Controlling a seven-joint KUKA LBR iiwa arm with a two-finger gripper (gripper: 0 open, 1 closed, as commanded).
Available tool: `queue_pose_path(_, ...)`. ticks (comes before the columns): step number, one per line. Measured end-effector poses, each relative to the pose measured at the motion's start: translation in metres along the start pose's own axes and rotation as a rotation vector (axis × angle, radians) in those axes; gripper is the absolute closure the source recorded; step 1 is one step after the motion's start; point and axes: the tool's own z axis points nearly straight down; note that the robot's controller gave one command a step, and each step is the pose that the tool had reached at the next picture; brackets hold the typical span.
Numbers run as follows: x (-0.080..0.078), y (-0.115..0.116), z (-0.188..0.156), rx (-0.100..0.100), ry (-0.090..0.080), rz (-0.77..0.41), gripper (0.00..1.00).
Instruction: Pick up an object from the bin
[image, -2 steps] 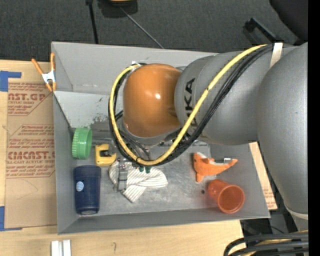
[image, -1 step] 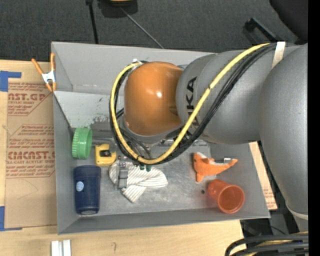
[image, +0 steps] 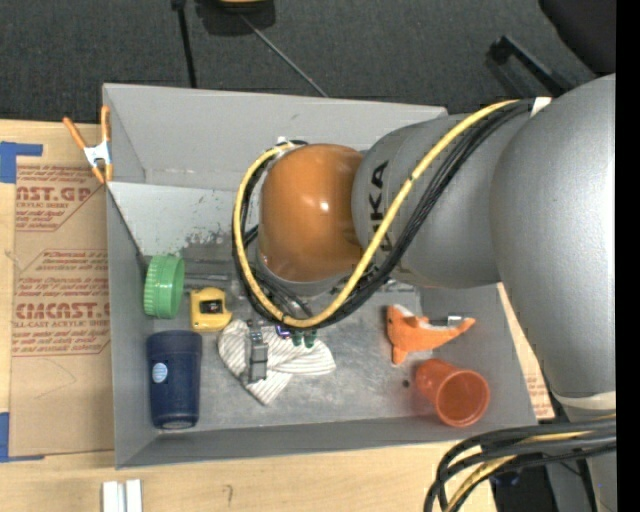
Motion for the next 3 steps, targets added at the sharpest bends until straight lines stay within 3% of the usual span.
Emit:
queue_pose_path(1,0.011,-0.008,0.054,0.001,0.004,0.077,0.00)
queue_pose_path(2,0.020,-0.010,0.084,0.000,0.005,0.156,1.00)
queue_pose_path(3,0.020,-0.010,0.084,0.000,0.005,0.156,1.00)
